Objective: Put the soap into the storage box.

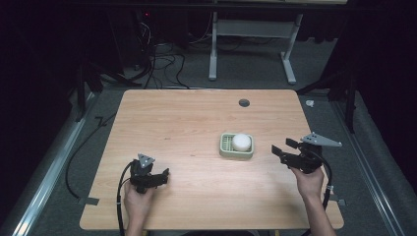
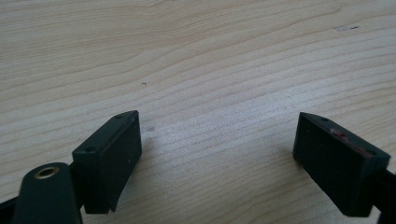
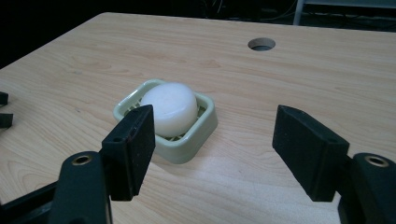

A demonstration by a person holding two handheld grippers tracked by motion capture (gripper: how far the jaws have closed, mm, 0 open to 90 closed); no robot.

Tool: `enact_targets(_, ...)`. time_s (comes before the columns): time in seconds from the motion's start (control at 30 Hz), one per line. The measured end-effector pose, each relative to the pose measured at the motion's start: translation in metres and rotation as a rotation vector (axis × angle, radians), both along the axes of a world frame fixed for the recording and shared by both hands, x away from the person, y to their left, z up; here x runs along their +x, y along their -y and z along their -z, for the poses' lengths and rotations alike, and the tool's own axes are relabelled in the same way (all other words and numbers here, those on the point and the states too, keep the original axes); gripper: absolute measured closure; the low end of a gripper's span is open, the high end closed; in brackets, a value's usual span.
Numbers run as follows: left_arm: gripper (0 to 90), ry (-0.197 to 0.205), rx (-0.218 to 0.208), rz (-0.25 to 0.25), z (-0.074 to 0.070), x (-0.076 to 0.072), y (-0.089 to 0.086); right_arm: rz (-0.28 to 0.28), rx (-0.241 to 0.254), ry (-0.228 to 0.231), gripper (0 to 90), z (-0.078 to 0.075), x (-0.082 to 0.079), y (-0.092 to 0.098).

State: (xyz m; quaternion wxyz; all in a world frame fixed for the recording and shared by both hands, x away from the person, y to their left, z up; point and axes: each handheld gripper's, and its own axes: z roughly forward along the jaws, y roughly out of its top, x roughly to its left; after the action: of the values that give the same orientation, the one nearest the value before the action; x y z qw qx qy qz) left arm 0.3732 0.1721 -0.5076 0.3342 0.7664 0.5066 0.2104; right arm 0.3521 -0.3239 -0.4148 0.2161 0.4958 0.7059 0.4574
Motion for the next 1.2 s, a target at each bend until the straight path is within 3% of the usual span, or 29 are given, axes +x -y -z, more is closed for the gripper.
enact_targets(1.2,16.0,0.000,0.000,0.000,0.000,0.000,0.000,0.015,0.042,0.001,30.7,0.015,-0.027,0.003)
